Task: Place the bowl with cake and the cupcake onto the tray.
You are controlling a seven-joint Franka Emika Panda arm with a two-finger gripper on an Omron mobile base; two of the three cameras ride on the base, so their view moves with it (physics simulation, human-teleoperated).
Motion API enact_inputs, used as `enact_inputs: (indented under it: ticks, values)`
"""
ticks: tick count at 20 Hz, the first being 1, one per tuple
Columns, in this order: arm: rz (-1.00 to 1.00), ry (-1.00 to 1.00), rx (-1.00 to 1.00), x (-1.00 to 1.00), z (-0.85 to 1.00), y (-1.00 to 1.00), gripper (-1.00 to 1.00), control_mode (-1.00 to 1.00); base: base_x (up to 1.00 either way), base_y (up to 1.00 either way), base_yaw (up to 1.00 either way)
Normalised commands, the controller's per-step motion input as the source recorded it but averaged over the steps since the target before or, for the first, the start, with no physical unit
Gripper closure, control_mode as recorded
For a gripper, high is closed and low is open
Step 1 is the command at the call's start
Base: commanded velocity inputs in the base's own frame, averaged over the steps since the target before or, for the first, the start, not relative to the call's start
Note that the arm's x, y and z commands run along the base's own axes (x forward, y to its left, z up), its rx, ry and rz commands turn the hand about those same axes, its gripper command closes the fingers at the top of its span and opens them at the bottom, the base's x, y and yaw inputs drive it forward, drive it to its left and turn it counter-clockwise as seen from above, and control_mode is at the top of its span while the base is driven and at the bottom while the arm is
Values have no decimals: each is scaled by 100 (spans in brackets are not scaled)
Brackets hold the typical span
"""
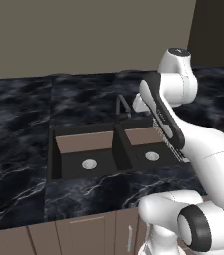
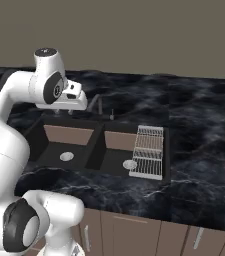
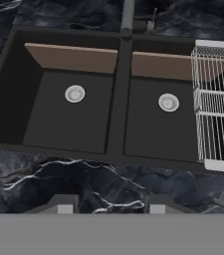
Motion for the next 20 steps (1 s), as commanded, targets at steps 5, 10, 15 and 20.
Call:
enact_inputs:
  ticks: [5, 10, 15, 20]
  values:
    - [0, 0, 0, 0, 0, 0, -100, 100, -20, 0, 0]
    - [0, 0, 0, 0, 0, 0, -100, 100, -51, 0, 0]
    - [0, 0, 0, 0, 0, 0, -100, 100, -15, -10, 0]
    - [0, 0, 0, 0, 0, 0, -100, 100, 0, -60, 0]
